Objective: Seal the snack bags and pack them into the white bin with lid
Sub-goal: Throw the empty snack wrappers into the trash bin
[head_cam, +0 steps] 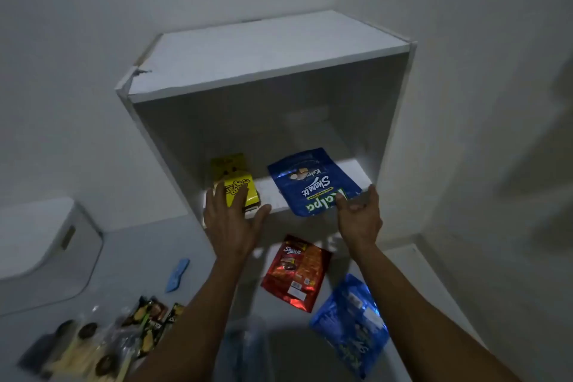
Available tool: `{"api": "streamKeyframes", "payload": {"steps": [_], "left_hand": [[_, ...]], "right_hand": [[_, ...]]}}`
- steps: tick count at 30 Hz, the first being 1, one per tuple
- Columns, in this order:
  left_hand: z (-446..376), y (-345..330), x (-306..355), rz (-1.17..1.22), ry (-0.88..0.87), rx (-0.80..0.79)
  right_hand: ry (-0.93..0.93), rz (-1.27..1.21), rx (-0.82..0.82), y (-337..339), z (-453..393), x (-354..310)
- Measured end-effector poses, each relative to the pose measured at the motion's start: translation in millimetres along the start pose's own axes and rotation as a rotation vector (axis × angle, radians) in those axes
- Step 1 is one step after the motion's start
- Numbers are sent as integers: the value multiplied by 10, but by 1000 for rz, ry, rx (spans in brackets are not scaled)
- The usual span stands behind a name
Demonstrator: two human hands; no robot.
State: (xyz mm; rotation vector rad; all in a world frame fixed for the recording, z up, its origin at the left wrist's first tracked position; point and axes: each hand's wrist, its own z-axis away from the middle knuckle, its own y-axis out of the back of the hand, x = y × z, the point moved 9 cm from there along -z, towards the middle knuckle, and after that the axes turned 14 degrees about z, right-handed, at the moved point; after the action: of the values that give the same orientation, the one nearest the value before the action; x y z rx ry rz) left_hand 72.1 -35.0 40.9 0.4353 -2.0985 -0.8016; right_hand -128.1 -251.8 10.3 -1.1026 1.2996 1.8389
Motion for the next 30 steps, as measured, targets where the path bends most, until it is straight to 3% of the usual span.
{"api": "streamKeyframes", "payload": {"steps": [17,23,30], "left_hand": [[22,76,-98,119,-68,231],[-16,135,-159,330,-73,313],[86,263,93,697,58,260]], "right_hand": [[-189,-264,181,-292,-64,165],[-173,-282,301,-66,39,192],[-10,-323,442,561,312,10]]}}
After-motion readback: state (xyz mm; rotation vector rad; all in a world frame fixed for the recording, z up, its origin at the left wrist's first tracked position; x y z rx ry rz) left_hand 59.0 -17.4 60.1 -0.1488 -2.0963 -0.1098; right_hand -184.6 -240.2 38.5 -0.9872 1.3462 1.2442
